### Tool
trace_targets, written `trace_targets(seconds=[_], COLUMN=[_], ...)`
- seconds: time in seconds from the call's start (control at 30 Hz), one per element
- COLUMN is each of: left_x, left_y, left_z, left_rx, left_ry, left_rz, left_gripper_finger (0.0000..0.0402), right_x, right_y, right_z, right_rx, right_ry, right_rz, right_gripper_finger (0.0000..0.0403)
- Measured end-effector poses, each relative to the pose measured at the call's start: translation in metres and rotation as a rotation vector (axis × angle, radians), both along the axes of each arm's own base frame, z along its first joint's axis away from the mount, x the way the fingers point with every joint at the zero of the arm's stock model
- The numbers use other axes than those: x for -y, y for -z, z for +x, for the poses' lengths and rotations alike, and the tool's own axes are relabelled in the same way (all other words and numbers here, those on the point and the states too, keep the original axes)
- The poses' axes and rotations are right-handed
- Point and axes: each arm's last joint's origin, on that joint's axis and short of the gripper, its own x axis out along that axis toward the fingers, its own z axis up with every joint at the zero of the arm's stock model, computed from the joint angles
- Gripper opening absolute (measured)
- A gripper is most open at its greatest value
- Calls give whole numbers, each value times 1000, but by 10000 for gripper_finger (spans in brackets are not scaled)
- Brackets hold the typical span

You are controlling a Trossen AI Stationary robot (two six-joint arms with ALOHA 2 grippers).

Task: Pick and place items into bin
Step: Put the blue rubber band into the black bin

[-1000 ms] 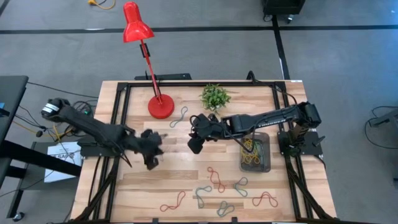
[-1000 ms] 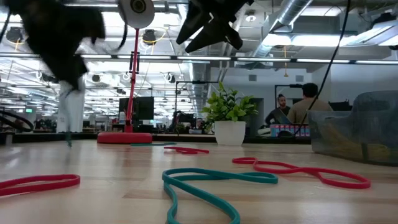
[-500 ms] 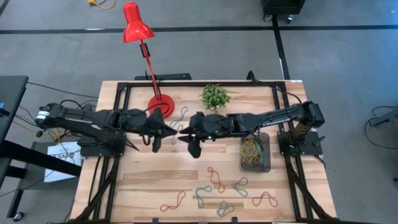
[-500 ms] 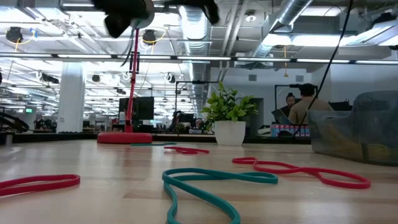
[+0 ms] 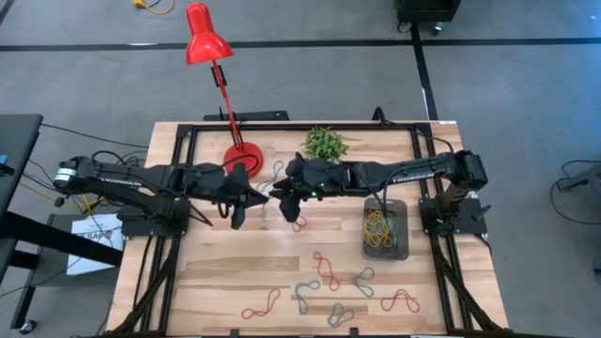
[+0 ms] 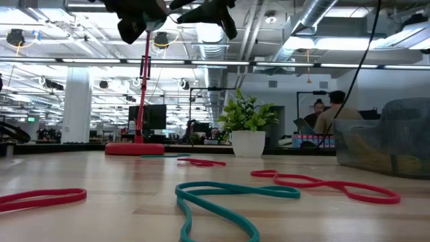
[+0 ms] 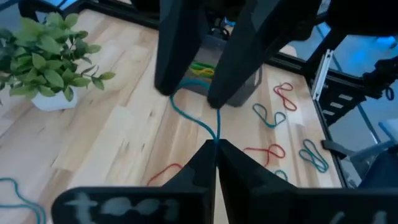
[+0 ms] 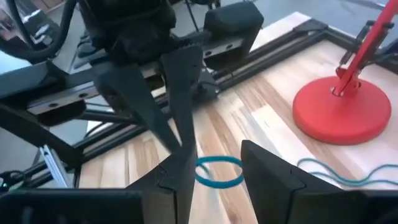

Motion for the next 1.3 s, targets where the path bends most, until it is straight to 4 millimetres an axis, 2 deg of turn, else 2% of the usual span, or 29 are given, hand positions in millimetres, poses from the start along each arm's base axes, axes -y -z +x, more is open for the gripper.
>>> trace_targets(seconds=[0.37,0.73,1.17,1.3], left_x=[-2,-2,-3,-3], left_y=[2,2,6,3], left_z=[-1,-1,-3,-2], left_rx=[-27,-28,-71,-32], left_ry=[-42,-56,-96,-70], left_rz=[46,53,66,60], left_gripper_finger=[0,0,0,0], right_x=[-3,7,-4,-4], right_y=[16,1,1,-1], right_z=[-9,0,-1,0], right_rx=[-178,3,0,23], right_ry=[51,115,56,54], right_rz=[50,99,154,156], right_gripper_finger=[122,122,122,122])
